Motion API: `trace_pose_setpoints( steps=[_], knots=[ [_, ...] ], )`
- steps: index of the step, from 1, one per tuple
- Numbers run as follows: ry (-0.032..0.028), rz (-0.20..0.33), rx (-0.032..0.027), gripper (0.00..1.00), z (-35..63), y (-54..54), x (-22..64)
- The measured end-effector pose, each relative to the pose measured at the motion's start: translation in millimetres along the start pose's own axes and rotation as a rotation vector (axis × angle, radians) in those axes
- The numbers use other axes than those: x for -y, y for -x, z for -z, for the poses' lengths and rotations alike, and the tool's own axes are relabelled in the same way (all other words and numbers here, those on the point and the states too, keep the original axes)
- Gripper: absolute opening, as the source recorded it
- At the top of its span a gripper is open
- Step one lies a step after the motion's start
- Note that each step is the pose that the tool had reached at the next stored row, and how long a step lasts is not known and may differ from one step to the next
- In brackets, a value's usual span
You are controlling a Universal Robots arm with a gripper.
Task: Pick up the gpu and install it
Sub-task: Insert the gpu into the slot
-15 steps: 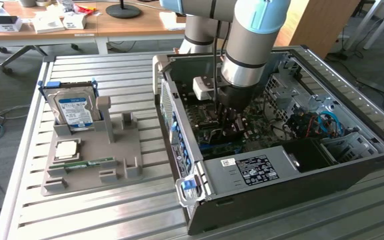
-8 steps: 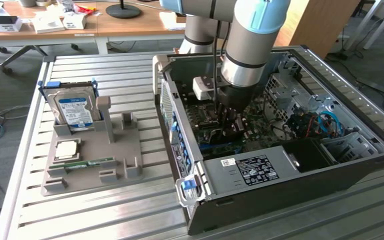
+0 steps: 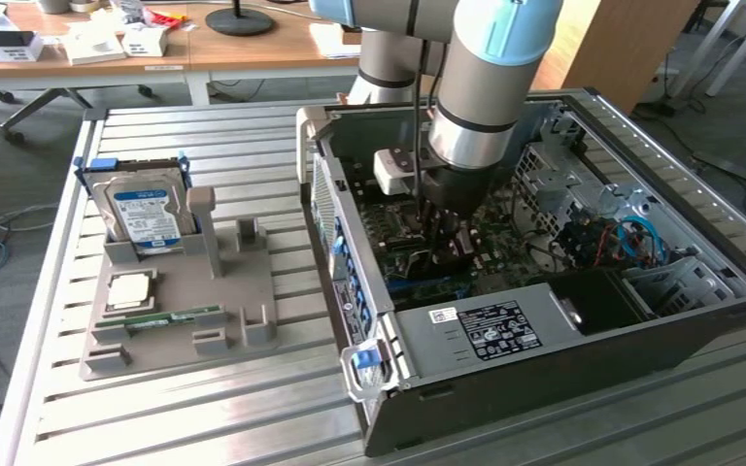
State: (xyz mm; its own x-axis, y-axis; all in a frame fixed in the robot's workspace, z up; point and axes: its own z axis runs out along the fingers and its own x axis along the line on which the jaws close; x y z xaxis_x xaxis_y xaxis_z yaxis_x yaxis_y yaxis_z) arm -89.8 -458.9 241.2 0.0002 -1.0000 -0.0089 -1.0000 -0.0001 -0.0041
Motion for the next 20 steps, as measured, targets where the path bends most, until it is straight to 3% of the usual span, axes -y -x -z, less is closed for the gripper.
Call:
trace_pose_setpoints(
  steps=[20],
  knots=[
    [-0.0056,0.000,0.0000,0.26,0.0,0.0,-2.2]
  ],
)
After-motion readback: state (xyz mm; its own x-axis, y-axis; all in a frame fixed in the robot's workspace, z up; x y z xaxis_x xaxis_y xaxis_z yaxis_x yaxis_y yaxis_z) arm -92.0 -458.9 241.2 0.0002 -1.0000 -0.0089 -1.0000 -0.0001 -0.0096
